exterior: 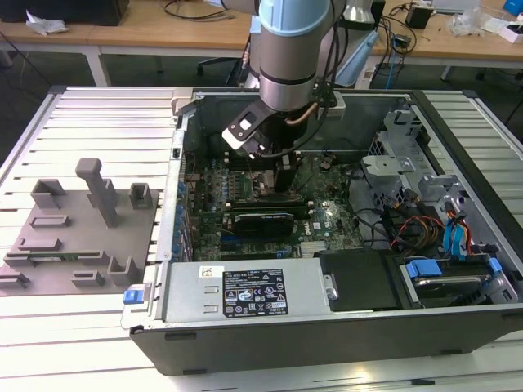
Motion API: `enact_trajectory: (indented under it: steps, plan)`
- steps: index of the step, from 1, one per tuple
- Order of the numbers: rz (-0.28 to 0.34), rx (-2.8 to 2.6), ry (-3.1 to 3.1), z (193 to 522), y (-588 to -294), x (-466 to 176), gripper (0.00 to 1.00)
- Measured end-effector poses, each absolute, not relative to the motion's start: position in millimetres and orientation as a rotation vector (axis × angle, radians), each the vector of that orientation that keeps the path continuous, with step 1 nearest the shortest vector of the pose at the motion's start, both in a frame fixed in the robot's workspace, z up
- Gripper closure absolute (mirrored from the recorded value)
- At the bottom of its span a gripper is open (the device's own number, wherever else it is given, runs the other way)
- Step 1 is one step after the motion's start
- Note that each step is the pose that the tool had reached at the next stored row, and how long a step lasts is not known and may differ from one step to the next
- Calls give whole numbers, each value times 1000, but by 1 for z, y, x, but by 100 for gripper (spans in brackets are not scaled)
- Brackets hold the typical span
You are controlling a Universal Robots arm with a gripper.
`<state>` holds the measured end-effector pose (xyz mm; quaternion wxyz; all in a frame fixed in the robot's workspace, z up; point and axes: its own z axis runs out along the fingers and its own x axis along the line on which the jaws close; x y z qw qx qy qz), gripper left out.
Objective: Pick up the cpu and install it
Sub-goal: 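Place the cpu into insertion slot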
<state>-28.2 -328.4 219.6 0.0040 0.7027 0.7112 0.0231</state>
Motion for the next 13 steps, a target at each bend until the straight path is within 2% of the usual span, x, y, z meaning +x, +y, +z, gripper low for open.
enact_trajectory:
  steps: [13]
  plan:
    - [75, 2226, 2207, 203, -323, -33, 45]
